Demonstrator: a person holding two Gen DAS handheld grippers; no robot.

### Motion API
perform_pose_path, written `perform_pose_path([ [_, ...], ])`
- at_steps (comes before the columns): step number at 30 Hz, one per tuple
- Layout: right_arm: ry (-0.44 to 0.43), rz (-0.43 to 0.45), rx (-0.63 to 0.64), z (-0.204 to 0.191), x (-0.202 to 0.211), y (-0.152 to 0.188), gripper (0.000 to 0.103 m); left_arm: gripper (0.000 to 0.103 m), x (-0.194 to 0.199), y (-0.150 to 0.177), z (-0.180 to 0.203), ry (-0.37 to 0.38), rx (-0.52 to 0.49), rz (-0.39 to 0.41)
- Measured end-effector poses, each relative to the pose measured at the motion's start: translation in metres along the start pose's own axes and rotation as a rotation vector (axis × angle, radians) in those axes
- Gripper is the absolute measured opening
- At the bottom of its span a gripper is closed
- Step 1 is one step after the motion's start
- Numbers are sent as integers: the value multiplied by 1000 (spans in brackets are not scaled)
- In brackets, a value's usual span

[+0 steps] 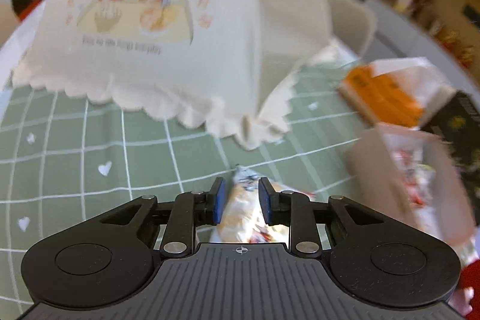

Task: Organize snacks
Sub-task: 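Grasp the round rice-cracker packet with the left gripper and lift it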

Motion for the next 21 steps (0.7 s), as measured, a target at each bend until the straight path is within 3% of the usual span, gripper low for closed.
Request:
perform_pose_path([
  [2, 0, -1, -1, 0, 1, 2, 103, 31, -13, 9, 2, 19, 10, -52],
  [4, -2, 5, 1, 1, 4, 5, 103, 38, -14, 14, 14, 40, -43, -40],
  [10, -5, 16, 5, 2, 5, 6, 103, 38, 12, 52, 62, 101, -431, -3],
  [13, -5, 28, 7, 2, 6, 6, 103, 40, 28, 71, 64, 107, -539, -15],
  [17, -5, 41, 8, 2, 7, 7, 103, 43, 46, 87, 44, 56, -567, -12],
  [21, -5, 57, 9, 2, 8, 8, 103, 41, 56, 93, 20, 14, -509, -41],
])
Point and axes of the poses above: each gripper's, at about its wrist camera, not at the fingertips, and x roughly against the way its jaws point, z to its right, y to its underside, the point moved 10 cm from there along -x, roughly the way its jaws point, and after that the axes turned 6 degrees about -y, right-handed, at the moved point
